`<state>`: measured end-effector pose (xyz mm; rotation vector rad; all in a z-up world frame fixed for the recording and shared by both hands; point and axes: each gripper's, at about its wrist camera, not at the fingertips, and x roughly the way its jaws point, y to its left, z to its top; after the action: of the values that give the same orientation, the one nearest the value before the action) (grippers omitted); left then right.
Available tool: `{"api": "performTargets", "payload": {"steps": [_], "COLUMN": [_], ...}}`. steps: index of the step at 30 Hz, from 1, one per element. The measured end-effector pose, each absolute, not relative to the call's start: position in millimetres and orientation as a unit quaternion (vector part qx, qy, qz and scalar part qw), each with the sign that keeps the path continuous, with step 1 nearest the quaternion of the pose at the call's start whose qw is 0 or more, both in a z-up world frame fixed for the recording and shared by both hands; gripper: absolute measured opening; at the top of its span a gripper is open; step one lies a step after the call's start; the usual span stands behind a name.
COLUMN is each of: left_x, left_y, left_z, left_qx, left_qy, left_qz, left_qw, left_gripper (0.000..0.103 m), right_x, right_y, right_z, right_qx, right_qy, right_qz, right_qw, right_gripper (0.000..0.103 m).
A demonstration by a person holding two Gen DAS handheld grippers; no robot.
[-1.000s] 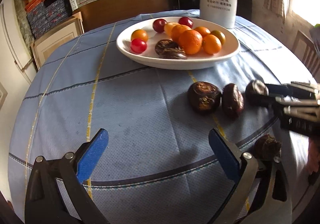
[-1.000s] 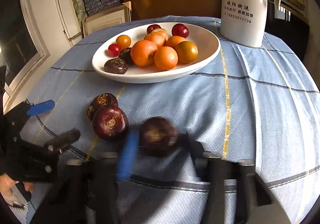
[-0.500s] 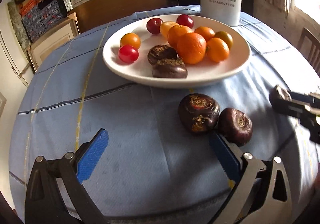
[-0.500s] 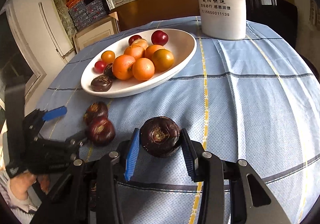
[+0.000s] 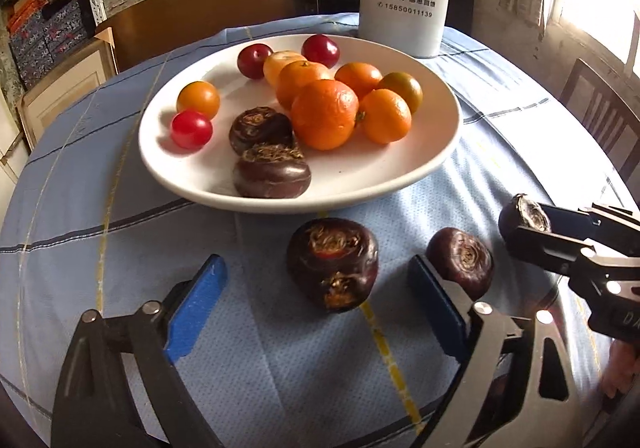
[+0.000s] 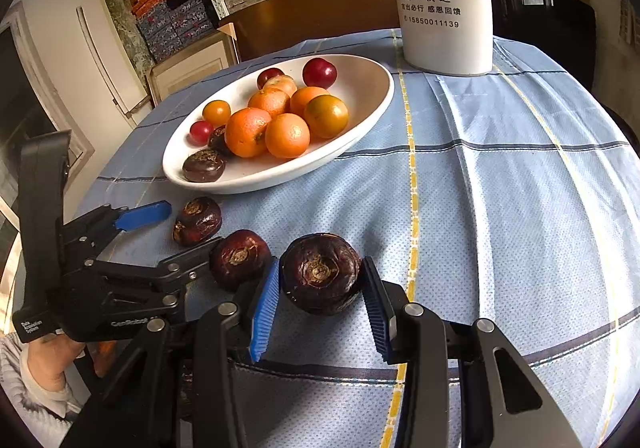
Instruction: Organize fruits
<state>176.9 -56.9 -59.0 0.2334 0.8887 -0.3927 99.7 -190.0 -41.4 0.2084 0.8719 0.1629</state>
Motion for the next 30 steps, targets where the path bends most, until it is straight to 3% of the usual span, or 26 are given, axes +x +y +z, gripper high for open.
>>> {"api": "performTargets", "payload": {"steps": [11,12,14,21,22,30], "left_x": [172.8,172.1,171.5,164.5,164.0,158.5], "left_y": [-68.1,-67.9,-68.4,-77.3,-77.7,-75.1], "left_z": [-56.1,-55.9,-55.7,-53.9,-53.8,-49.3], "left_qx": [0.143,0.143,0.143,0.164,0.166,0.164], "left_qy": [0.408,0.407,0.407,0.394,0.392,0.382], "left_qz": [-0.157,-0.158,-0.164,-0.178,-0.176,-0.172], "left_qw": [0.888,0.888,0.887,0.887,0.888,0.893], "left_gripper": [0.089,0.087,0.070,0.052,0.042,0.042], "right_x": [100.1,100.1,100.2,100.1,100.0,99.2], "right_y": [-188.9,-188.7,-189.0,-189.3,-189.2,-190.2], "right_z": [-41.2,-41.1,-41.1,-43.0,-42.8,-41.7], "right_qx": [0.099,0.099,0.099,0.100,0.101,0.104], "right_qy": [0.421,0.421,0.421,0.422,0.422,0.419], "right_qz": [0.081,0.081,0.081,0.081,0.081,0.083], "right_qw": [0.898,0.898,0.898,0.897,0.897,0.898], "right_gripper": [0.041,0.041,0.041,0.041,0.041,0.041]}}
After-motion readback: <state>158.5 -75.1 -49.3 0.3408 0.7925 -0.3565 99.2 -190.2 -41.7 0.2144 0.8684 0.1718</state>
